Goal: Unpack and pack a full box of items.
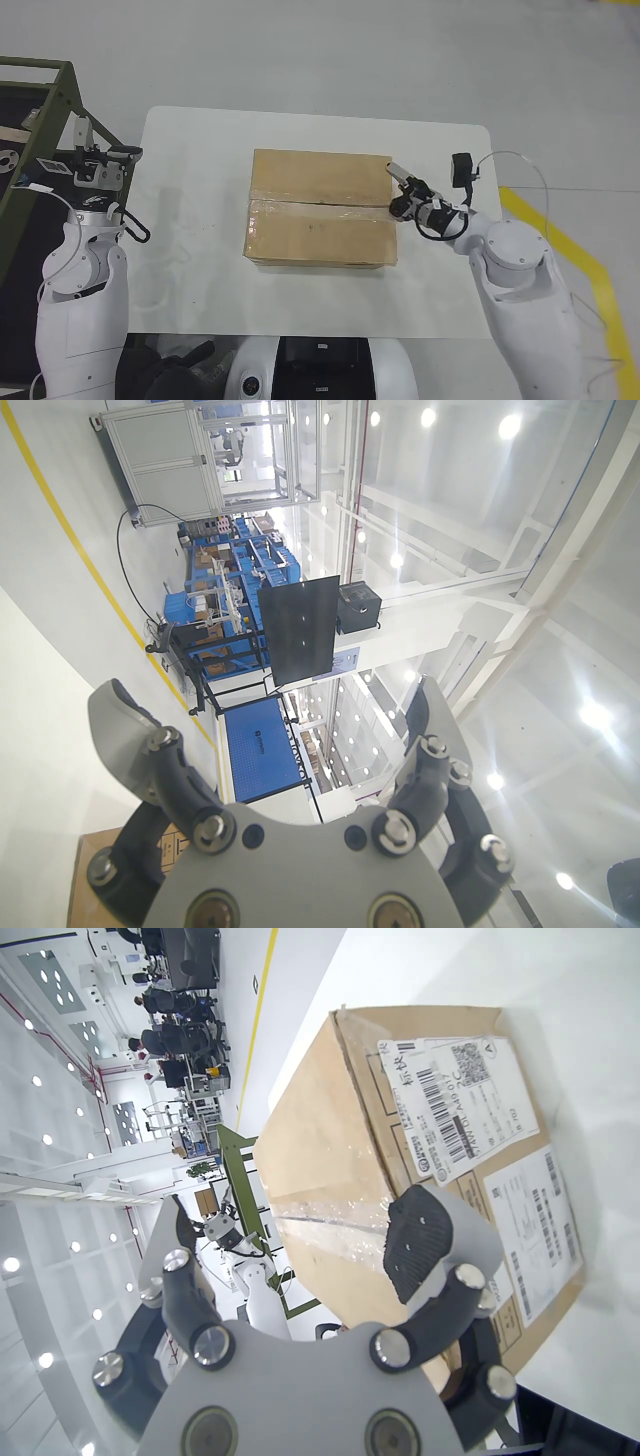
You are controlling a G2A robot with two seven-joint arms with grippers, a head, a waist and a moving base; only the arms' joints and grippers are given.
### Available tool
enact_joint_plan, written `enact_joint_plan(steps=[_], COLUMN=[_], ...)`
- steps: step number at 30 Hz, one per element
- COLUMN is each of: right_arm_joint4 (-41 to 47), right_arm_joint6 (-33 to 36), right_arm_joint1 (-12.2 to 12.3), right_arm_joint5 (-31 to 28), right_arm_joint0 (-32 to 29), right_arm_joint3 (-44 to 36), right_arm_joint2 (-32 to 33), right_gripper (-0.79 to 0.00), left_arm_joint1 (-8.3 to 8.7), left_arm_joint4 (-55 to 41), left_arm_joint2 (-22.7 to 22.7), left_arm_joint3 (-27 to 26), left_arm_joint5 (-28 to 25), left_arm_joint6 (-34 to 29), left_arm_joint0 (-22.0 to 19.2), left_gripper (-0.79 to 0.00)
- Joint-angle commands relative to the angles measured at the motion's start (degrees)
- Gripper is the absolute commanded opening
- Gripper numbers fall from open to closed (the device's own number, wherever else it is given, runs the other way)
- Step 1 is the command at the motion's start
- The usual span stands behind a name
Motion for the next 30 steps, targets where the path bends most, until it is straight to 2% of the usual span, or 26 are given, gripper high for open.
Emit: enact_joint_plan(steps=[1, 19, 30], right_arm_joint4=[0.11, 1.72, 1.53], right_arm_joint6=[-0.11, -1.01, -0.92], right_arm_joint1=[0.14, 0.85, 0.80], right_arm_joint5=[-0.07, -0.81, -0.29], right_arm_joint0=[-0.49, -1.17, 1.83], right_arm_joint3=[-0.30, 0.71, 2.52], right_arm_joint2=[0.48, 1.30, -2.78], right_gripper=[0.000, 0.000, 0.000], left_arm_joint1=[0.00, 0.00, 0.00], left_arm_joint4=[0.00, 0.00, 0.00], left_arm_joint2=[0.00, 0.00, 0.00], left_arm_joint3=[0.00, 0.00, 0.00], left_arm_joint5=[0.00, 0.00, 0.00], left_arm_joint6=[0.00, 0.00, 0.00], left_arm_joint0=[0.00, 0.00, 0.00], left_gripper=[0.000, 0.000, 0.000])
